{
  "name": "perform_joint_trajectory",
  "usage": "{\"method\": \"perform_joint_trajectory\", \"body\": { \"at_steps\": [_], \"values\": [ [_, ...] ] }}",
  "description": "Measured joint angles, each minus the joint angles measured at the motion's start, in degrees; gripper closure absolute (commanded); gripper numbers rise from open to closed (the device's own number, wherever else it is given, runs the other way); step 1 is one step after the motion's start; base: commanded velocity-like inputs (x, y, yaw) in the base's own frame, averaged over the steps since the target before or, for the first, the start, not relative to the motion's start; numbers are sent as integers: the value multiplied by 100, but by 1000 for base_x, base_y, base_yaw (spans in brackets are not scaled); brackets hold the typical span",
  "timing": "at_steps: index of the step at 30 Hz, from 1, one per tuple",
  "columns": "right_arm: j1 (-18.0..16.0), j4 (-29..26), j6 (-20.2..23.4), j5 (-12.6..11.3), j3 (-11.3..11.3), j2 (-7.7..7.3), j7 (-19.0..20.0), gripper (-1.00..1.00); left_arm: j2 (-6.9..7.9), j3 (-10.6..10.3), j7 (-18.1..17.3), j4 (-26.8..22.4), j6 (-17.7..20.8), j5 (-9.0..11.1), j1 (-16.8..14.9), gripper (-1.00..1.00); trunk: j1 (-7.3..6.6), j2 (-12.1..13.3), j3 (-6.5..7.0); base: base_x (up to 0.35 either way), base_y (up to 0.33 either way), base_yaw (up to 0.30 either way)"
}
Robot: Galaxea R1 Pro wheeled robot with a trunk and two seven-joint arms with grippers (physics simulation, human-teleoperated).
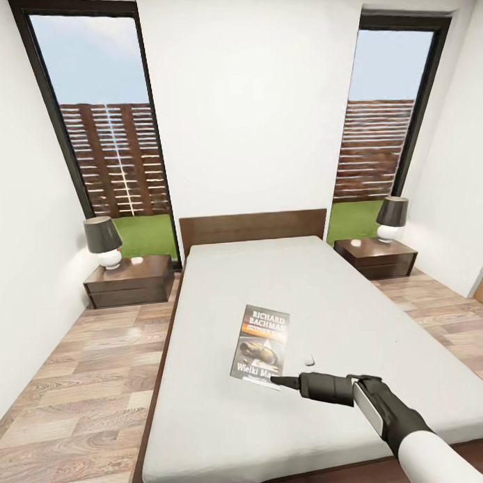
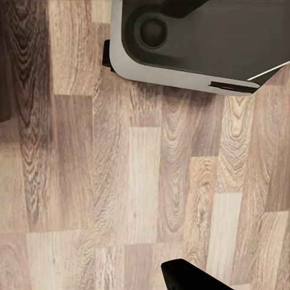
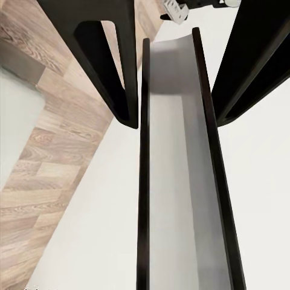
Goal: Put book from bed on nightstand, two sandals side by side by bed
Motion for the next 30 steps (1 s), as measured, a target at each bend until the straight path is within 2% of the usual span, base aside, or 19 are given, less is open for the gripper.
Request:
{"method": "perform_joint_trajectory", "body": {
  "at_steps": [30],
  "values": [
    [105,14,-23,-11,-9,-3,22,100,0,0,0,-1,-7,5,0,-100,0,0,0,0,0,0]
  ]
}}
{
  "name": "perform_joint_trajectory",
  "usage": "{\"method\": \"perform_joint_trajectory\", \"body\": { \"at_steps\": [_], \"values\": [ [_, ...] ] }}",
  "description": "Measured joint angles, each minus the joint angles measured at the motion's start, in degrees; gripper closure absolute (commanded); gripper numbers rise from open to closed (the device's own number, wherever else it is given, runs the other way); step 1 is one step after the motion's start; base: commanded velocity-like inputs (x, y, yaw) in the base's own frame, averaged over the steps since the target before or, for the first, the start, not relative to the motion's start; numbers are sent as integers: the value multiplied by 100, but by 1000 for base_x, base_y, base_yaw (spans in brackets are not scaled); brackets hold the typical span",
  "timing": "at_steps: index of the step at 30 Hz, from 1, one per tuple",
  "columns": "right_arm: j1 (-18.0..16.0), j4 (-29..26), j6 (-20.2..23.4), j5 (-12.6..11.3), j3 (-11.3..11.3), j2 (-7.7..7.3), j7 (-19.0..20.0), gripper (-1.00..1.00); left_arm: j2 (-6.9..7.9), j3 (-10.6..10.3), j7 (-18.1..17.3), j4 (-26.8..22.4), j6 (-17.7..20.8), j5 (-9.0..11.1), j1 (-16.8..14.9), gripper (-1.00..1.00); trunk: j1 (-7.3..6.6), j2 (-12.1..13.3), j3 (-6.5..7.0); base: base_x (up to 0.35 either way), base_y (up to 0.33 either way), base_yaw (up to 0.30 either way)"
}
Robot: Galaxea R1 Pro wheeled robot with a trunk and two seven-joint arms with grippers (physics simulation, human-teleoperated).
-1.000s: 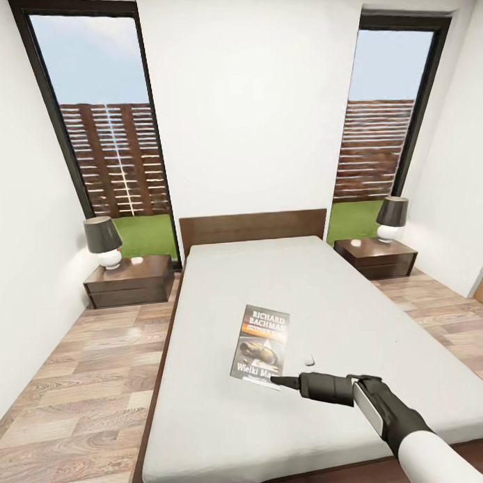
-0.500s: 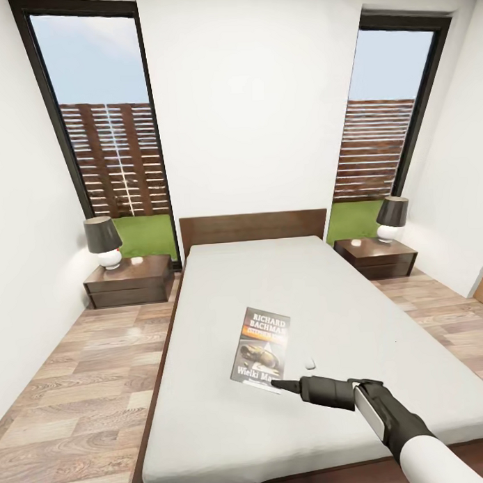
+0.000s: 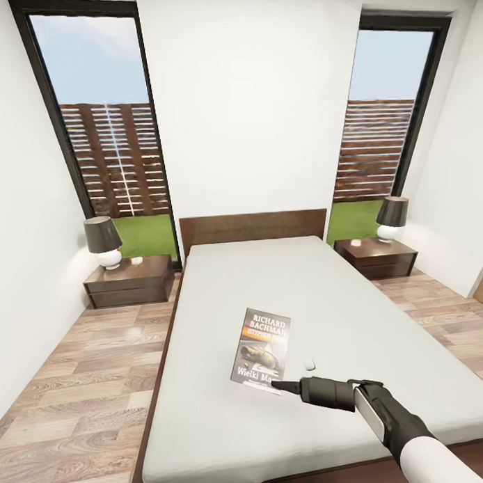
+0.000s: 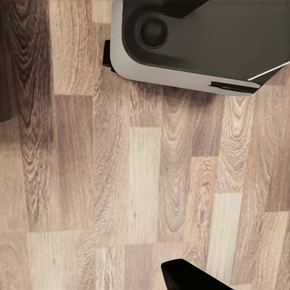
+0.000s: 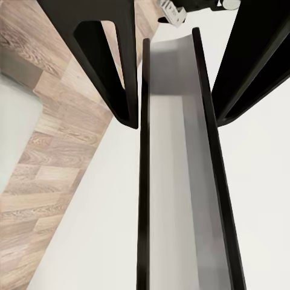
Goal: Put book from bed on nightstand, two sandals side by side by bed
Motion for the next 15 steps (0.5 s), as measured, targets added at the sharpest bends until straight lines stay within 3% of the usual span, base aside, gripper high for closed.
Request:
{"method": "perform_joint_trajectory", "body": {
  "at_steps": [15],
  "values": [
    [83,141,-8,-13,6,25,9,100,0,0,0,-6,-2,3,0,-100,0,0,0,0,0,0]
  ]
}}
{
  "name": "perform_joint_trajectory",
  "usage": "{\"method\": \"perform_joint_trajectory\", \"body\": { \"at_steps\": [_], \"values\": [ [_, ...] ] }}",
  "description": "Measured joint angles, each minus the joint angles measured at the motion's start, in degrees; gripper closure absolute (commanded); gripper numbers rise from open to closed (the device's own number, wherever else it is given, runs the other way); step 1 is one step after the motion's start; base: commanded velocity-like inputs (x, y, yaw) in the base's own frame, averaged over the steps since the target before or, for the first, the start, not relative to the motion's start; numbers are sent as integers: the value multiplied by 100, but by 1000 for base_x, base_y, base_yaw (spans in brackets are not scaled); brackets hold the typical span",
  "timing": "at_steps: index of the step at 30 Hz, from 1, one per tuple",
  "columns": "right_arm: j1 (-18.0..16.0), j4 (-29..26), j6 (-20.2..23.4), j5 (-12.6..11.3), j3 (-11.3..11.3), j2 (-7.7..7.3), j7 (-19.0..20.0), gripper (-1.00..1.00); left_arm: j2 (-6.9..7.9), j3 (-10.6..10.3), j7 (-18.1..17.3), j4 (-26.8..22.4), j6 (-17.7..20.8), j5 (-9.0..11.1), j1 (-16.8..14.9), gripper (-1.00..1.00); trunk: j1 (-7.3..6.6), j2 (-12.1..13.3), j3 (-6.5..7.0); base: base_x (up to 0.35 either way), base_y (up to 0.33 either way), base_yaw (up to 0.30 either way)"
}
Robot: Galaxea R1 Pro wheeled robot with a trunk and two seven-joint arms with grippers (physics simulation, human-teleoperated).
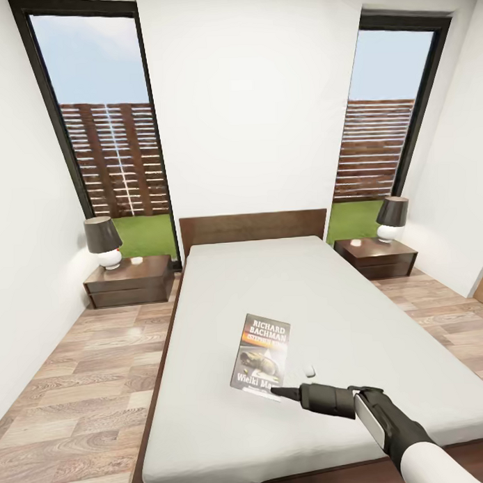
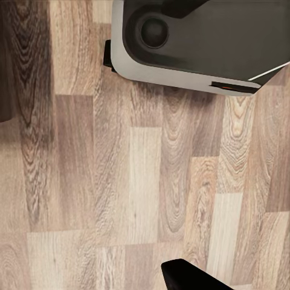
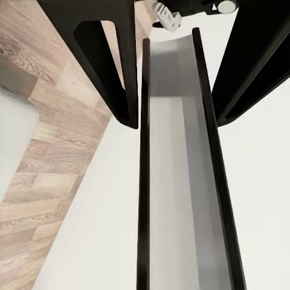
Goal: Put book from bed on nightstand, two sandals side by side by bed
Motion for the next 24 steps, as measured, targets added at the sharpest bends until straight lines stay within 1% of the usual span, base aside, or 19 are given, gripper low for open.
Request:
{"method": "perform_joint_trajectory", "body": {
  "at_steps": [12,24],
  "values": [
    [13,19,0,-1,3,-1,18,100,0,0,0,3,0,0,0,-100,0,0,-4,0,0,8],
    [14,18,7,21,11,5,3,100,-7,0,0,6,0,0,1,-100,0,0,-69,0,0,128]
  ]
}}
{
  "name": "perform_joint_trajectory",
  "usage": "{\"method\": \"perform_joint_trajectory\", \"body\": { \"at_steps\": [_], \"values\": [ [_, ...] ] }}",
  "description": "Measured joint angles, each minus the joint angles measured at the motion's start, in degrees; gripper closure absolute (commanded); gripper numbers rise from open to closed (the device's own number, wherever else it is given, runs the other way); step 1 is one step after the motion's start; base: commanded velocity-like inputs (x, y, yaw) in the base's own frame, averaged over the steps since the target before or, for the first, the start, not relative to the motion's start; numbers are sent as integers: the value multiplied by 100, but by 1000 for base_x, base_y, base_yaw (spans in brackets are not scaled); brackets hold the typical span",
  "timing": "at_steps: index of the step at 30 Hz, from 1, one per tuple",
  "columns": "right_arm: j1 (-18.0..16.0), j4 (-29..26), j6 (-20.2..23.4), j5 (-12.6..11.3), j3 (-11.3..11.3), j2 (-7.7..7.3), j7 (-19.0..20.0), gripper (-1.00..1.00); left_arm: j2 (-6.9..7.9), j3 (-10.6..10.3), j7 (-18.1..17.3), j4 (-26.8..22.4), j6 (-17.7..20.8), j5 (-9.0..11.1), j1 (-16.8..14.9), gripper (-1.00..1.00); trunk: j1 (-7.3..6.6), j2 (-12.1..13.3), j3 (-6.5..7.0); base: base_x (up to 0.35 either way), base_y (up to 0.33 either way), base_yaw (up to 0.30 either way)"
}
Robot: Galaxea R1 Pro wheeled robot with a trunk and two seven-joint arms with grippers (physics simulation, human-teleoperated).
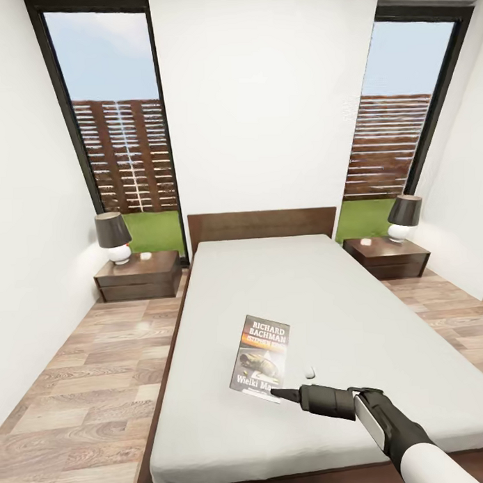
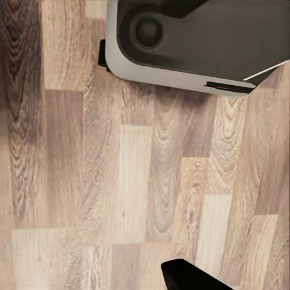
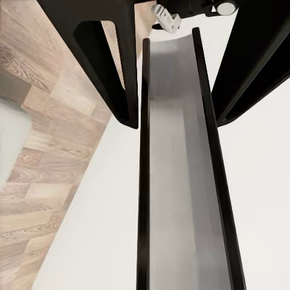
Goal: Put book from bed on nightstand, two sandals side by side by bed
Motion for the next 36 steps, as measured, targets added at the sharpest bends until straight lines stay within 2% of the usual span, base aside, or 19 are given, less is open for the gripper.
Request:
{"method": "perform_joint_trajectory", "body": {
  "at_steps": [36],
  "values": [
    [0,6,2,29,2,0,-23,100,-3,0,1,0,0,0,0,-100,0,-1,-268,0,0,159]
  ]
}}
